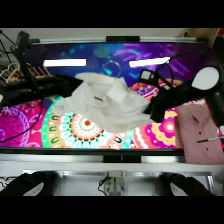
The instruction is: Fold the shirts.
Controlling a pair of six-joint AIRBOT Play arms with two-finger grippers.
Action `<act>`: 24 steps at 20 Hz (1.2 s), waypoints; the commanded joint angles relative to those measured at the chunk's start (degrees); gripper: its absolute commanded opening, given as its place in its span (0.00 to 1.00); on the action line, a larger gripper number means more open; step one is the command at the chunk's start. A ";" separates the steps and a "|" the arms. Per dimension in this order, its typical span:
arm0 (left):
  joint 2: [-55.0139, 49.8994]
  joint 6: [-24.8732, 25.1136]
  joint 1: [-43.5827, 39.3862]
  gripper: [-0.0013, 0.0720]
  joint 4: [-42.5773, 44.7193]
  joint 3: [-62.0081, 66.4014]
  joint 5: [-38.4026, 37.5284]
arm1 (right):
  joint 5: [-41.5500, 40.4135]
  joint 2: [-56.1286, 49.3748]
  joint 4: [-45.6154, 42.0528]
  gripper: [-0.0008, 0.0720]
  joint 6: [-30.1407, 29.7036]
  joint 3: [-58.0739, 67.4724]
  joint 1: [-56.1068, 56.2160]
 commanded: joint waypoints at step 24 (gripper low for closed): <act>-4.87 -4.09 -17.20 0.69 35.23 18.18 9.46 | 4.76 4.37 6.99 0.07 24.20 13.55 0.02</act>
